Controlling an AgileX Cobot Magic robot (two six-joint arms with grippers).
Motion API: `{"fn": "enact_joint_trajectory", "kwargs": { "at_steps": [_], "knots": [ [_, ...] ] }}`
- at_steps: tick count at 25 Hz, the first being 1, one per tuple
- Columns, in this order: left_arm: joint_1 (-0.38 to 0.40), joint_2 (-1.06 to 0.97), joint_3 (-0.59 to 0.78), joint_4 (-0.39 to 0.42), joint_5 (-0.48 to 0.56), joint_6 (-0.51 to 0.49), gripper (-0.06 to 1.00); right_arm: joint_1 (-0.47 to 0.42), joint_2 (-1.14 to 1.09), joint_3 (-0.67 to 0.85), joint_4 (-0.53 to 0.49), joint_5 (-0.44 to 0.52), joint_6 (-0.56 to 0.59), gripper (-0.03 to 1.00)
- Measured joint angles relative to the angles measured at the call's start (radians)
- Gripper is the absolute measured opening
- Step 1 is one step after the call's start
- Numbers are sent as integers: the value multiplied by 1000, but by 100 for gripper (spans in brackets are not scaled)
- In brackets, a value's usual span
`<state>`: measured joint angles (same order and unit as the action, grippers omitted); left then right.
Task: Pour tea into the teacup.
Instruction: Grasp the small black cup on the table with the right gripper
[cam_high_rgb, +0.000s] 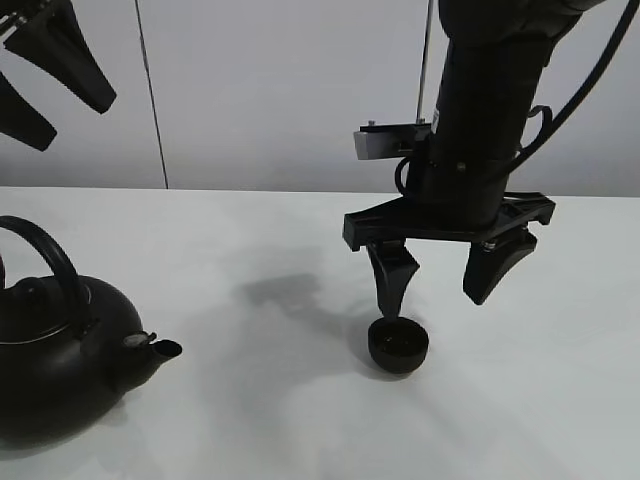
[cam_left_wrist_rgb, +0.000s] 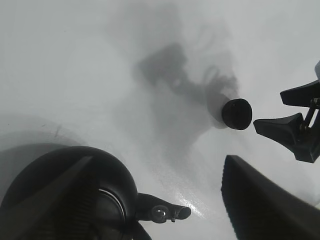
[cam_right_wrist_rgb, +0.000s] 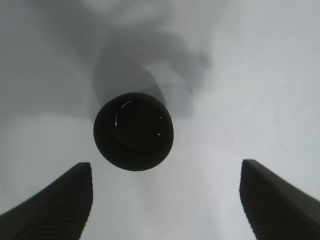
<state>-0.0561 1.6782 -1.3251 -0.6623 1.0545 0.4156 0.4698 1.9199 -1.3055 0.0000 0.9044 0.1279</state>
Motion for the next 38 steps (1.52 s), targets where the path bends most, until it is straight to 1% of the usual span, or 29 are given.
{"fn": "enact_joint_trajectory", "kwargs": {
  "at_steps": [5,11,16,21,26,31,38],
  "knots": [
    [0,0,0,0,-3,0,51,0,0,0,11,-7,3,56],
    [0,0,0,0,-4,0,51,0,6,-5,0,-5,3,56],
    [0,0,0,0,-4,0,51,0,83,-80,-8,45,3,56],
    [0,0,0,0,-4,1,51,0,107,-159,-10,59,3,56],
    [0,0,0,0,-4,1,51,26,153,-163,-8,109,-14,56],
    [0,0,0,0,-8,1,51,63,166,-163,-10,89,-20,56],
    [0,0,0,0,-19,1,51,63,166,-163,-64,99,-15,56]
  ]
}}
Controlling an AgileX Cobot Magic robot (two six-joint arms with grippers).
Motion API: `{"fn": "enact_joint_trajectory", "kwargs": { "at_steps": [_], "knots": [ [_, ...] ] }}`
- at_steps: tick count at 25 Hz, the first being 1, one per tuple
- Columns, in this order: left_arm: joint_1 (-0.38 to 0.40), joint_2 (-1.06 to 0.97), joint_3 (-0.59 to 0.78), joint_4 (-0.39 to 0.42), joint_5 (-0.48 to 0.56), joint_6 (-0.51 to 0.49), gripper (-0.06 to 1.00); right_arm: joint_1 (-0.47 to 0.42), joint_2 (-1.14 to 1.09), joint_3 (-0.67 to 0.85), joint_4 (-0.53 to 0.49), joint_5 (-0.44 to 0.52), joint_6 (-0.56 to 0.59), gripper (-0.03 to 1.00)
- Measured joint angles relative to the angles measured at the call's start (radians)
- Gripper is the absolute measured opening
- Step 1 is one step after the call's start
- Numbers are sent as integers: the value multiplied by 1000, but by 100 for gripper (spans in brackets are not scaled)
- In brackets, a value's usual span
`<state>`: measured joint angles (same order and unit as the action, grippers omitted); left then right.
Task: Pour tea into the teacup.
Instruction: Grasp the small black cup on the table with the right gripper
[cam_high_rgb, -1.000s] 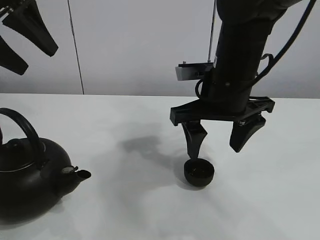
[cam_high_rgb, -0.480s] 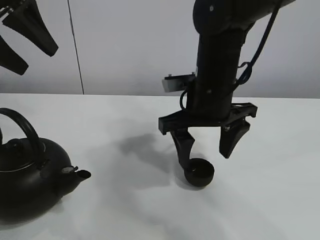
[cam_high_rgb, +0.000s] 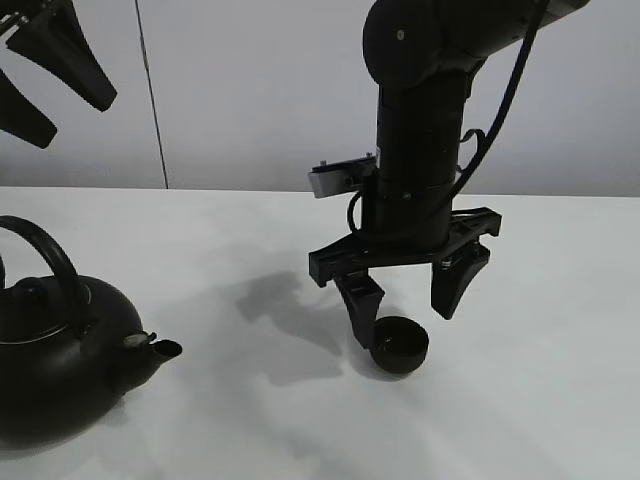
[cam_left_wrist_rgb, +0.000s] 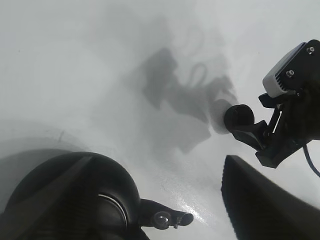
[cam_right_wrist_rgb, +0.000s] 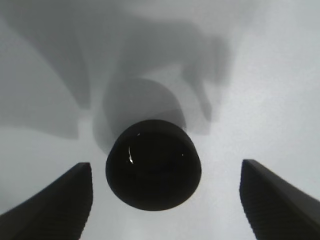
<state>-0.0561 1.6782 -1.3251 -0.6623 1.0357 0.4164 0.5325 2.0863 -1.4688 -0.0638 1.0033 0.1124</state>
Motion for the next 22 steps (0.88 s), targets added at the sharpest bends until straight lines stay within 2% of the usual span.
{"fn": "enact_joint_trajectory", "kwargs": {
  "at_steps": [13,18,22],
  "knots": [
    [0,0,0,0,-4,0,51,0,50,0,27,-19,15,55],
    [0,0,0,0,-12,1,51,0,56,0,33,-22,16,40],
    [0,0,0,0,-12,1,51,0,56,0,33,-17,16,40]
  ]
}}
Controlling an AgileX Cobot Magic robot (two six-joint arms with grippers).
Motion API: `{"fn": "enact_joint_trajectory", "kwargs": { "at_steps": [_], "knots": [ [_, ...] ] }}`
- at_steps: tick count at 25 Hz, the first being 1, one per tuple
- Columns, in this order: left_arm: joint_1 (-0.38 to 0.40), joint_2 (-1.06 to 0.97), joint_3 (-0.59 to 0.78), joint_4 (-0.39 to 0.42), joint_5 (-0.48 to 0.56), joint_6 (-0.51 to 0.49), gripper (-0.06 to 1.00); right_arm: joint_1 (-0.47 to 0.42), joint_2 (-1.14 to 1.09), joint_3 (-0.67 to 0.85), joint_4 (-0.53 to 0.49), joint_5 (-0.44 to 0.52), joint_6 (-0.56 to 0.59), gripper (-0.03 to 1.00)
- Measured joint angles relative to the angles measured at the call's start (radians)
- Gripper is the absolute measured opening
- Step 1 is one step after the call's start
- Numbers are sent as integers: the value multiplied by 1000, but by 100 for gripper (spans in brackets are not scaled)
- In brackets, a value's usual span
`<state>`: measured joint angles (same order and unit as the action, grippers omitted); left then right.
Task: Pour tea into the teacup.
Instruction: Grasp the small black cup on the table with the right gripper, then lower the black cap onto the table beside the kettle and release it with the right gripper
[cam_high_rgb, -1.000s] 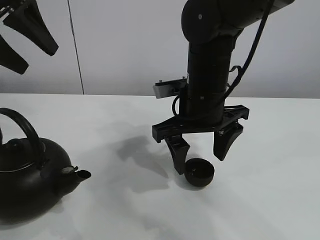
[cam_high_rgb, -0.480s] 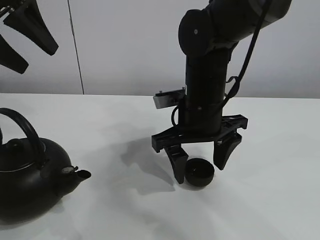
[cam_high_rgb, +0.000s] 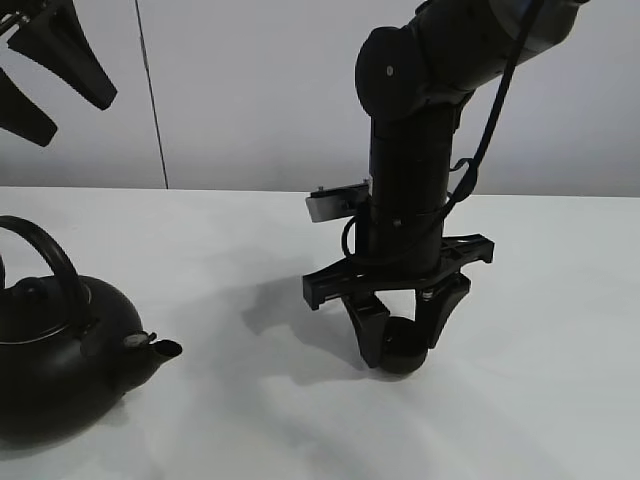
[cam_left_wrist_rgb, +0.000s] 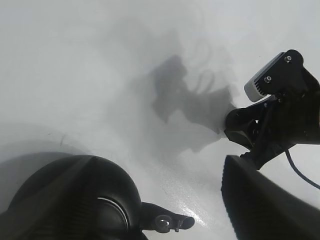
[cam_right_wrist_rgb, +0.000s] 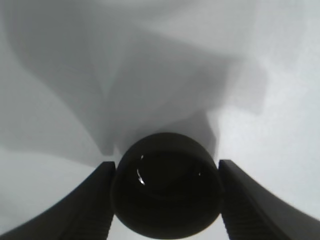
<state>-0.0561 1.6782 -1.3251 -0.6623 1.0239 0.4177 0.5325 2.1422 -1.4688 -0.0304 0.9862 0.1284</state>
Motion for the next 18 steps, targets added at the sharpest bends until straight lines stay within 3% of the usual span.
{"fn": "enact_joint_trajectory", "kwargs": {
  "at_steps": [8,18],
  "knots": [
    [0,0,0,0,-2,0,51,9,-36,-34,51,17,-49,40],
    [0,0,0,0,-7,0,51,138,-28,-182,84,-58,-57,40]
  ]
}}
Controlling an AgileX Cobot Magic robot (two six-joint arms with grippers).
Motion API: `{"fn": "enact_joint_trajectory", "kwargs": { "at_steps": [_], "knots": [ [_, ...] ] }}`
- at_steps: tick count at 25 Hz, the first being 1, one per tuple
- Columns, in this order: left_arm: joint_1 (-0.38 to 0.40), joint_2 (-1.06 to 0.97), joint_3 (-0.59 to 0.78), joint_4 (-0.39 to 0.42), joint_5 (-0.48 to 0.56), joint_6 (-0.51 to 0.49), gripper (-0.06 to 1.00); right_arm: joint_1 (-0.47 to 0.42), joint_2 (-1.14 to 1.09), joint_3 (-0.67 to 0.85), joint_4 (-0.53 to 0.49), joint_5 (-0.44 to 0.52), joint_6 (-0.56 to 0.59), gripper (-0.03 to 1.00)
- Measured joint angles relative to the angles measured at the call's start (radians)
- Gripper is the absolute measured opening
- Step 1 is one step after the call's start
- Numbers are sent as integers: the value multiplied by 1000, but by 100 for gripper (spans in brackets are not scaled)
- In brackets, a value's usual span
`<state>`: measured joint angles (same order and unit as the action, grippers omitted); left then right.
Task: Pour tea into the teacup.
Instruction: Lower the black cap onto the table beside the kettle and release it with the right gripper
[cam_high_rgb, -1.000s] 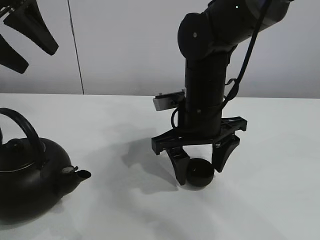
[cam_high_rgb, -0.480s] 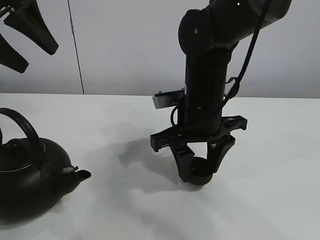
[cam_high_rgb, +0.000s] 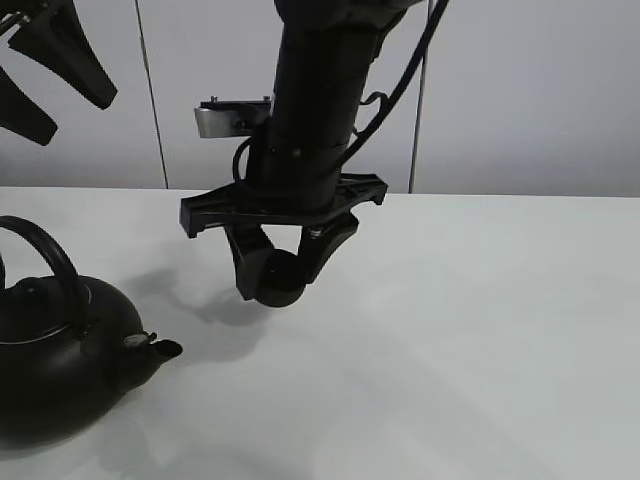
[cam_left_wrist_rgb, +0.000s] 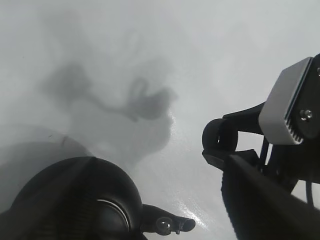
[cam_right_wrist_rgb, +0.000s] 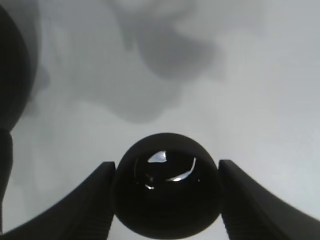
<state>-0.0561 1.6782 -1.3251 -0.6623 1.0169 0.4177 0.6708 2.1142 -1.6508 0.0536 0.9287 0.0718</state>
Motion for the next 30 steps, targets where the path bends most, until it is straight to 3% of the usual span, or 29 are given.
{"fn": "enact_joint_trajectory", "kwargs": {
  "at_steps": [10,25,30],
  "knots": [
    [0,0,0,0,0,0,51,19,112,-5,72,-54,32,40],
    [0,0,0,0,-1,0,51,40,148,-15,85,-89,32,40],
    [0,0,0,0,-1,0,51,40,155,-14,86,-92,32,52]
  ]
}}
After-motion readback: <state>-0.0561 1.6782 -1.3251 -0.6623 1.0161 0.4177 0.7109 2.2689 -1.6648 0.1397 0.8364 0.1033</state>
